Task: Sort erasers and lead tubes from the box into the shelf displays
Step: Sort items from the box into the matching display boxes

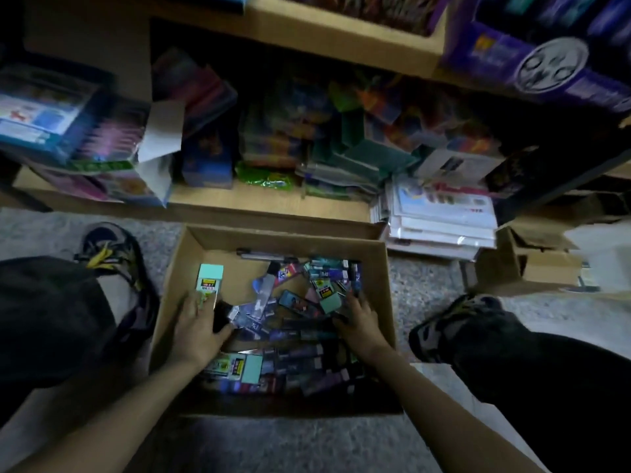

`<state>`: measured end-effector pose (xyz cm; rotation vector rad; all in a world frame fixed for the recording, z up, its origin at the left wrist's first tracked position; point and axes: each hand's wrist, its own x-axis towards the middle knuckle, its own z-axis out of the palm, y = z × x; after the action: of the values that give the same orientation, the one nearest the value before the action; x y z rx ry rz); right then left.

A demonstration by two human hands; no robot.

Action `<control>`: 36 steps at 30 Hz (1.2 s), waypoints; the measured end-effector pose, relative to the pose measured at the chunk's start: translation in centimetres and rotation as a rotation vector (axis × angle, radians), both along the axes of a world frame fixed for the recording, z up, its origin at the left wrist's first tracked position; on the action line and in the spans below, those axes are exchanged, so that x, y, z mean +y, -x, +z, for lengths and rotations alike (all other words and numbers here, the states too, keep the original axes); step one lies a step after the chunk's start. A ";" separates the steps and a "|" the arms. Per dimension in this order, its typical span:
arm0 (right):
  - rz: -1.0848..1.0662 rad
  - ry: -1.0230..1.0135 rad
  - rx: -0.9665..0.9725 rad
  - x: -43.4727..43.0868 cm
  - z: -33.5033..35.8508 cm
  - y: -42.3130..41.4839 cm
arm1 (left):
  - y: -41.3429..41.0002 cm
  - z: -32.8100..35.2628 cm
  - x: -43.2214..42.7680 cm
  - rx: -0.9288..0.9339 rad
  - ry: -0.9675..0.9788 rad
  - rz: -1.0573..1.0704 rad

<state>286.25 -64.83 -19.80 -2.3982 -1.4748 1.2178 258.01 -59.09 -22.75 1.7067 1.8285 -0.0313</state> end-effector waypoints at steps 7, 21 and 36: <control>-0.183 -0.020 -0.084 0.5 -4.2 2.9 | -2.6 -1.8 0.6 0.262 0.068 -0.184; -0.122 -0.319 -0.006 0.2 -3.5 5.3 | -2.3 -0.4 -0.3 -0.227 -0.127 -0.145; -0.025 0.032 -0.220 4.8 -4.9 3.9 | -1.3 -2.7 5.1 0.023 0.135 0.000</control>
<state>282.37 -60.04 -24.70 -2.6359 -1.4850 1.0069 259.29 -53.97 -25.46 1.6193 1.8006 -0.1712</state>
